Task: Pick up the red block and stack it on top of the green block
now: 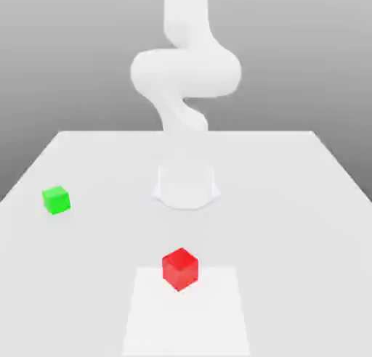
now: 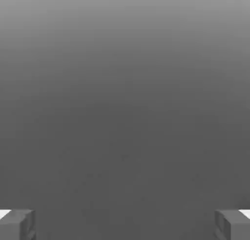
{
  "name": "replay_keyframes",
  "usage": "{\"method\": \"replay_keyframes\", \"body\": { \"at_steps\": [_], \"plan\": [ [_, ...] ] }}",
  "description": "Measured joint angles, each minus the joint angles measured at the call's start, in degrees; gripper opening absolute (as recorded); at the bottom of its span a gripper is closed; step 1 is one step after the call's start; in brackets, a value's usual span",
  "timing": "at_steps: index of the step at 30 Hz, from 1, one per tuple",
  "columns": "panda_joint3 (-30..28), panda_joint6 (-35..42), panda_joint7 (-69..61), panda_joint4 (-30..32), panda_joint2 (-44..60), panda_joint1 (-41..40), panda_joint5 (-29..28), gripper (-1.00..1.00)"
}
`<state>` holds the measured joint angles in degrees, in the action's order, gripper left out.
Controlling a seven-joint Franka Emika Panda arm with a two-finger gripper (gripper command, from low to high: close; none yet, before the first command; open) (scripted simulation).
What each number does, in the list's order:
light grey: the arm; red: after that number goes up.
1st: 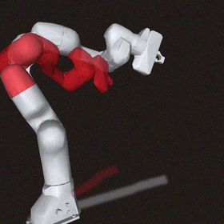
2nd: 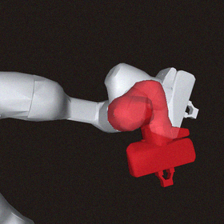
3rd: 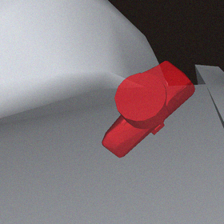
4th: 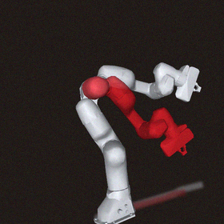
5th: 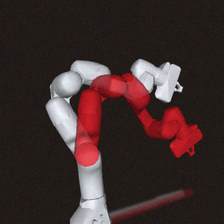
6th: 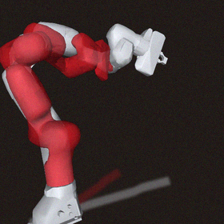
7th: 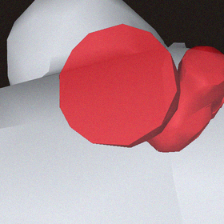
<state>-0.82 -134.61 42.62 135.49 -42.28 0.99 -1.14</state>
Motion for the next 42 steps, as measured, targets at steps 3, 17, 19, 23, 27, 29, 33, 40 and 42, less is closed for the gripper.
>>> {"method": "replay_keyframes", "body": {
  "at_steps": [3, 17, 19, 23, 27, 29, 33, 40, 42],
  "plan": [
    [-1.4, -4.1, -4.8, 5.3, 5.2, 1.3, -1.4, 0.0],
    [-10.1, -26.0, -33.1, 30.3, 33.7, 7.2, -2.8, 0.0],
    [-9.7, -31.3, -37.6, 31.3, 40.6, 7.9, 0.6, 0.0],
    [-4.6, -38.9, -43.0, 30.5, 49.8, 4.3, 7.3, 0.0],
    [-3.2, -40.6, -44.0, 30.2, 51.8, 3.2, 8.6, -1.0],
    [-3.2, -40.5, -44.0, 30.2, 51.8, 3.2, 8.6, -1.0],
    [-4.2, -38.4, -42.4, 30.7, 49.3, 3.6, 6.4, -1.0],
    [-6.0, -27.4, -35.9, 32.3, 36.4, 0.4, -1.5, -1.0],
    [-8.0, -26.0, -32.7, 32.2, 34.9, -3.5, -3.3, -1.0]
  ]
}}
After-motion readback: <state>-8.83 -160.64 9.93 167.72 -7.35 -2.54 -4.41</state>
